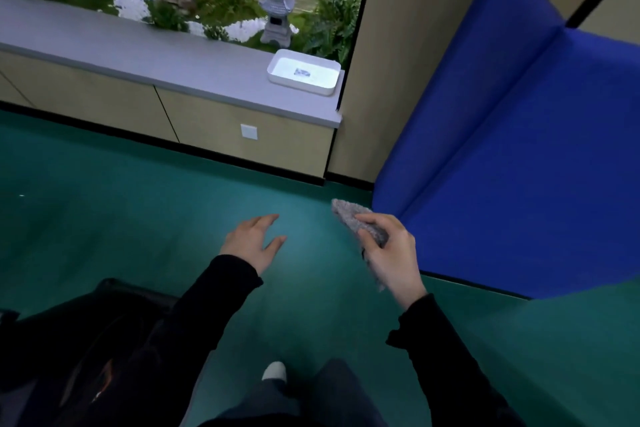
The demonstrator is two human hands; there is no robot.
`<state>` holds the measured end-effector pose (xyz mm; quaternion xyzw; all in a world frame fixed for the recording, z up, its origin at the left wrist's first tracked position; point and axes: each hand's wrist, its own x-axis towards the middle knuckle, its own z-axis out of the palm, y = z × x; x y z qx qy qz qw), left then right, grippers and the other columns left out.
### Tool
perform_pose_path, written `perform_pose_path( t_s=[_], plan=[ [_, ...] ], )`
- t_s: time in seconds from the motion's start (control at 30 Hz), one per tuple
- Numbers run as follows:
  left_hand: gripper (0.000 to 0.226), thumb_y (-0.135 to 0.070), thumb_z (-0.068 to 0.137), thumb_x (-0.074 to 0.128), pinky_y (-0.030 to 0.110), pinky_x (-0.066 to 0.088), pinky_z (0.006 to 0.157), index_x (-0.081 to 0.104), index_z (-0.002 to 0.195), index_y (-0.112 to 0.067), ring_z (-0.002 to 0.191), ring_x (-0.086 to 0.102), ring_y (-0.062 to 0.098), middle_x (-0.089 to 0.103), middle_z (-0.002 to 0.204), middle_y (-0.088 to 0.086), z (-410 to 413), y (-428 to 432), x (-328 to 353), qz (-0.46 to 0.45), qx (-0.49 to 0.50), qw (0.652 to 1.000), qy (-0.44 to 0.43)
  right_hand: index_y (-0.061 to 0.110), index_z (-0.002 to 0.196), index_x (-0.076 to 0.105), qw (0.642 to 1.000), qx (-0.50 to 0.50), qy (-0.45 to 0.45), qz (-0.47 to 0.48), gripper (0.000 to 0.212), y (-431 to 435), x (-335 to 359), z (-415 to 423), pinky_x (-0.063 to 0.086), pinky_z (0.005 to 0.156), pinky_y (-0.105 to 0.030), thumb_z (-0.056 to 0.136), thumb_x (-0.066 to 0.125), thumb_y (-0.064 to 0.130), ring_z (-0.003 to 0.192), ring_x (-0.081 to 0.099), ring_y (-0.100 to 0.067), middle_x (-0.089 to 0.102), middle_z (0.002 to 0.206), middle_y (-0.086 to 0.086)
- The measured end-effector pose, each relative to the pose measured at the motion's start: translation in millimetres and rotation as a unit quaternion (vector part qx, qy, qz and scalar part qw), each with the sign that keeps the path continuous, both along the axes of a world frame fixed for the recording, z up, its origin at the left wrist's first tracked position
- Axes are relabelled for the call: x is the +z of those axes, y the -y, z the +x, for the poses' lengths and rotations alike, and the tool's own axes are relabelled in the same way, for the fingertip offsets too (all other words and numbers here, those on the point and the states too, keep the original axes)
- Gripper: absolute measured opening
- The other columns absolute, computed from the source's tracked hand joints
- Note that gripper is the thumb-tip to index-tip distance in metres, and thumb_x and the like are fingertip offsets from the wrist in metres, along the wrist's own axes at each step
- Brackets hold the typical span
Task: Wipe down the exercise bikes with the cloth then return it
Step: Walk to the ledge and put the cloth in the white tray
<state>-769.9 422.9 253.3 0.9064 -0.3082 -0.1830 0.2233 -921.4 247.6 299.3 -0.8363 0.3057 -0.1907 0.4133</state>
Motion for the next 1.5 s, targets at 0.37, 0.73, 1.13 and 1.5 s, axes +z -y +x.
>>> perform_pose_path(
  t_s=[0.37,0.73,1.13,1.5],
  plan=[
    [0.048,-0.037,0.093,0.053,0.033,0.035,0.103,0.048,0.135,-0.014,0.125,0.047,0.024,0.053,0.134,0.008,80,75,-26,0.031,0.068,0.997,0.003,0.013,0.104,0.071,0.999,0.028,-0.020,0.033,0.020,116,-19,106,0.035,0.084,-0.007,0.089,0.060,0.004,0.099,0.053,-0.006,0.061,0.108,0.003],
    [0.051,-0.046,0.094,0.045,0.029,0.034,0.102,0.043,0.138,-0.020,0.128,0.044,0.018,0.047,0.139,0.002,148,147,-14,0.098,0.106,0.988,0.062,0.013,0.101,0.071,0.990,0.126,0.009,0.055,0.018,213,-13,222,0.034,0.079,-0.002,0.089,0.062,0.004,0.097,0.054,-0.007,0.061,0.105,0.003],
    [0.055,-0.045,0.095,0.045,0.027,0.027,0.108,0.035,0.143,-0.020,0.133,0.036,0.014,0.040,0.145,-0.002,254,181,-21,0.098,0.110,0.987,0.061,0.017,0.098,0.071,0.985,0.161,0.014,0.066,0.019,233,-25,345,0.037,0.080,-0.001,0.087,0.062,0.003,0.096,0.057,-0.004,0.065,0.104,0.004],
    [0.052,-0.042,0.094,0.048,0.030,0.031,0.106,0.040,0.140,-0.018,0.130,0.040,0.017,0.046,0.140,0.000,448,179,-12,0.046,0.112,0.991,0.065,0.011,0.101,0.072,0.985,0.171,-0.005,0.035,0.018,211,-8,524,0.034,0.081,0.001,0.087,0.063,0.004,0.095,0.055,-0.007,0.063,0.102,0.000]
  ],
)
